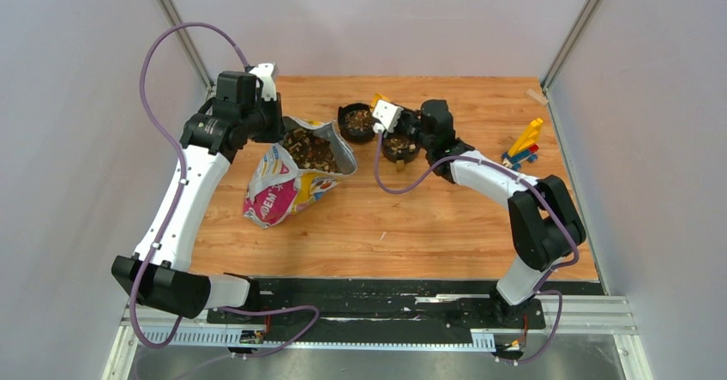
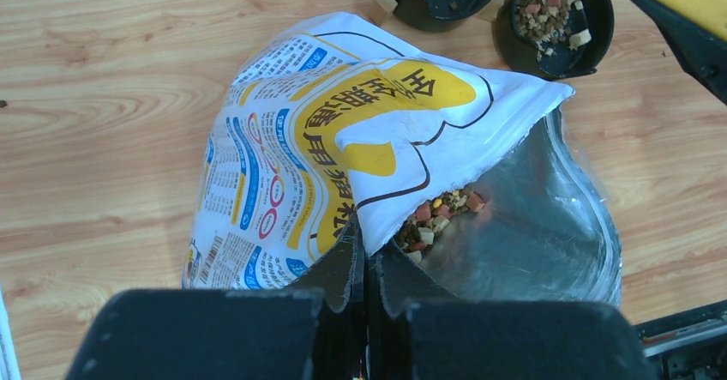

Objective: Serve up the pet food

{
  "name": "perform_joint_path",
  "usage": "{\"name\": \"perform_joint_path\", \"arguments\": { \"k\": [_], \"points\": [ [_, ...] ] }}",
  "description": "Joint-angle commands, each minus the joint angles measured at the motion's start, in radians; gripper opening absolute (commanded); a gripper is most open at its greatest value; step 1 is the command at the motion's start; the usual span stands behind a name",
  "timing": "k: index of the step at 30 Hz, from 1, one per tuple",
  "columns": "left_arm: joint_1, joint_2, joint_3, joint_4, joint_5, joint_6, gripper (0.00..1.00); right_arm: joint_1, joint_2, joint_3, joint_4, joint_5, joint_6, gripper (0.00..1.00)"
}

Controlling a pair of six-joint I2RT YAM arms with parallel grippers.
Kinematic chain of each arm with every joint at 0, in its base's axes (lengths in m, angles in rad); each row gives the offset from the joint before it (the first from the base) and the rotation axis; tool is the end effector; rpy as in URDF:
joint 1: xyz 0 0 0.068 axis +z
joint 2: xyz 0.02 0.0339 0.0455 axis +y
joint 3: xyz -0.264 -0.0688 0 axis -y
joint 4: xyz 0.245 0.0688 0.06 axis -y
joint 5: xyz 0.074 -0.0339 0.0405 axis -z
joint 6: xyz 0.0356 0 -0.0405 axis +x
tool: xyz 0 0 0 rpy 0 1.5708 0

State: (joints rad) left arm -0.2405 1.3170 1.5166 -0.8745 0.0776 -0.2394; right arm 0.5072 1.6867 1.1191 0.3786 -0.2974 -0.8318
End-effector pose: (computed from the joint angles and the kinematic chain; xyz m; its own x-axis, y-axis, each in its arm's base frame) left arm 0.2591 -0.0664 0.4080 -0.6598 -0.0816 -0.7470 0.1439 0.9620 -0.2322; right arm 0.3406 0.2012 0.2743 0.4186 -0.5759 -0.7022 -0.6036 0.4013 -0.6889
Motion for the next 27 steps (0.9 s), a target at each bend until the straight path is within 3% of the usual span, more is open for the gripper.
{"name": "perform_joint_path", "arguments": {
  "k": [1, 15, 27],
  "points": [
    [0.002, -0.056, 0.009, 0.112, 0.008, 0.008, 0.00, 0.008, -0.040, 0.001, -0.067, -0.025, -0.030, 0.00],
    [0.001, -0.056, 0.012, 0.115, 0.015, 0.006, 0.00, 0.008, -0.092, -0.020, 0.040, -0.100, 0.117, 0.00],
    [0.001, -0.047, 0.012, 0.117, 0.025, 0.002, 0.00, -0.111, -0.385, -0.199, 0.339, -0.387, 0.604, 0.00]
  ]
}}
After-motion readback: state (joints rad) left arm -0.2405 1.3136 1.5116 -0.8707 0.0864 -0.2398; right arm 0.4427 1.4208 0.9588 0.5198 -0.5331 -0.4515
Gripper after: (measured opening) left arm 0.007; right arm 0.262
